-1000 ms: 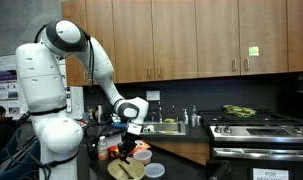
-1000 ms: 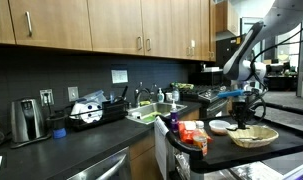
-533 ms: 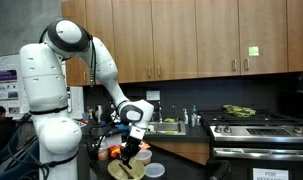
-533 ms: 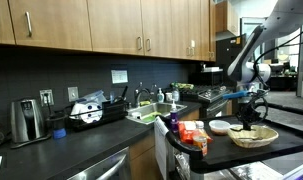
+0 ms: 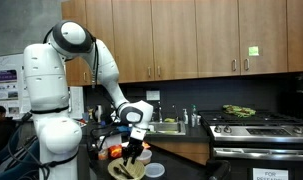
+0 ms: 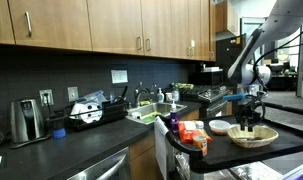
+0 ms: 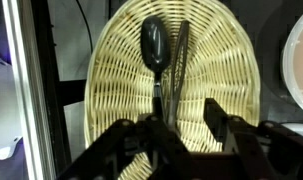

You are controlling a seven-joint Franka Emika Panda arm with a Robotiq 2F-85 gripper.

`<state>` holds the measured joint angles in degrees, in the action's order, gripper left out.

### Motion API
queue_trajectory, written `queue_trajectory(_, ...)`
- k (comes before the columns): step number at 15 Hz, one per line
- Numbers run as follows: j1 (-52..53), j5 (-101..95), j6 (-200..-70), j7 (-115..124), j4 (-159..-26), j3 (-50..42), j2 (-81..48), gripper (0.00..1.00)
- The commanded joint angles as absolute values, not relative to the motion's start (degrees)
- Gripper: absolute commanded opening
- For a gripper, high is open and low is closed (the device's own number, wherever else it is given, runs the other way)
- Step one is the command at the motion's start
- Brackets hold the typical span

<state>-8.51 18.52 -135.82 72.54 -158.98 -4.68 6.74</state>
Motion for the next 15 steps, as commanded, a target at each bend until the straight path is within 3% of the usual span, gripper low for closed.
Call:
queue_trajectory(1,-6.38,17.75,-138.92,71.46,-158.87,-3.11,8.13,0.78)
queue_trajectory(4,-4.67,13.61,-139.87,70.03,-160.74,-0.96,12.1,0.98)
queue_trajectory(5,-4.28,12.26,-139.22,69.47,-159.15,-0.46,11.56,1.0)
queue_trajectory(15,-2.76,2.83,-128.38,48.85,-159.59,2.08,23.41,1.0)
